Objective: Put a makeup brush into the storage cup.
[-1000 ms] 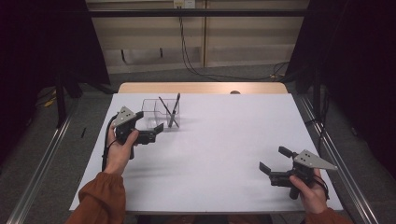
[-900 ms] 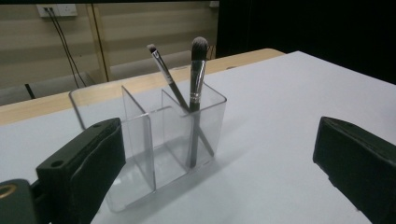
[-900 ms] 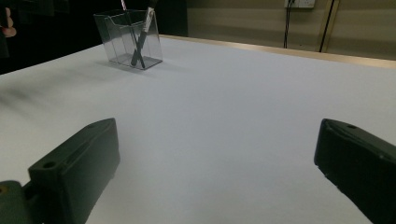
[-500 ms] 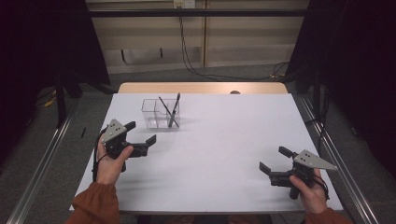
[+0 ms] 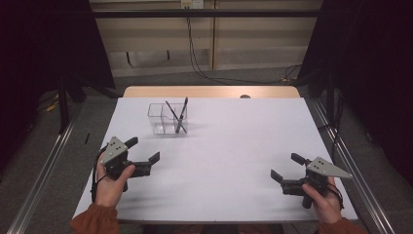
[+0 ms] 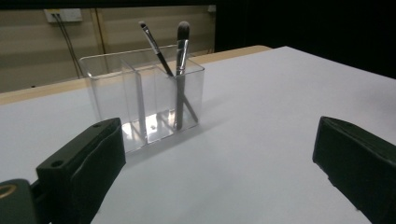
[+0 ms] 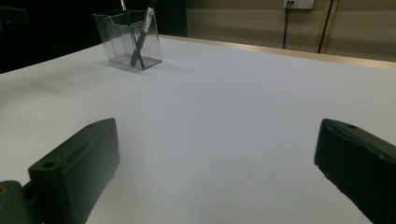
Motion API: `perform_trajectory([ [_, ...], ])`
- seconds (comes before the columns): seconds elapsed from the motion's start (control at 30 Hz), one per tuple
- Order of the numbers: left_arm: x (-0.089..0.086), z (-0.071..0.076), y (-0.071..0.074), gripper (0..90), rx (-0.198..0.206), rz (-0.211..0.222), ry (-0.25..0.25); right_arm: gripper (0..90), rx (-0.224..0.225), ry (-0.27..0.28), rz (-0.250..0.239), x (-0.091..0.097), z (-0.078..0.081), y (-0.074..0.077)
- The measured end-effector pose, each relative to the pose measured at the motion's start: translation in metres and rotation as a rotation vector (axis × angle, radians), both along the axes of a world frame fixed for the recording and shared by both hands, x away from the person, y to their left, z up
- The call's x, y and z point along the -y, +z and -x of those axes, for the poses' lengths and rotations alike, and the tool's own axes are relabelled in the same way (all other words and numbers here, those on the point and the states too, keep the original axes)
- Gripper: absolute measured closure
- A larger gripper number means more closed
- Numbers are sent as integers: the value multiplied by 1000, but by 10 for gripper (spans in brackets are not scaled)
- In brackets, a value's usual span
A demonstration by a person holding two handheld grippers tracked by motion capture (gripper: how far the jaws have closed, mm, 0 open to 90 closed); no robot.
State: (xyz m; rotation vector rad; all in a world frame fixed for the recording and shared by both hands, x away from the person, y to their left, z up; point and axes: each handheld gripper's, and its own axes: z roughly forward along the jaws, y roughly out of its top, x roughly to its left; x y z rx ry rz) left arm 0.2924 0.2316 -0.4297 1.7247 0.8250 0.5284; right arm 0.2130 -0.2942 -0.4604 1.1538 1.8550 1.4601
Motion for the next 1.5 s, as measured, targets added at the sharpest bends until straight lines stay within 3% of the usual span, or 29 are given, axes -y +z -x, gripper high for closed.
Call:
perform_trajectory([
  [0.13, -3, 5, -2, 23, 10, -3, 12, 0, 1, 0, 1, 0, 0, 0],
  [0.6, -7, 24, -11, 23, -27, -11, 5, 0, 9, 2, 4, 0, 3, 1],
  [1.03, -14, 36, -14, 25, -4, -44, 17, 0, 14, 3, 6, 1, 4, 2],
  [1.27, -15, 38, -12, 24, 19, -38, 12, 0, 15, 6, 9, 1, 4, 2],
  [1.5, -17, 34, -13, 24, 4, -25, 23, 0, 13, 11, 13, 1, 3, 1],
])
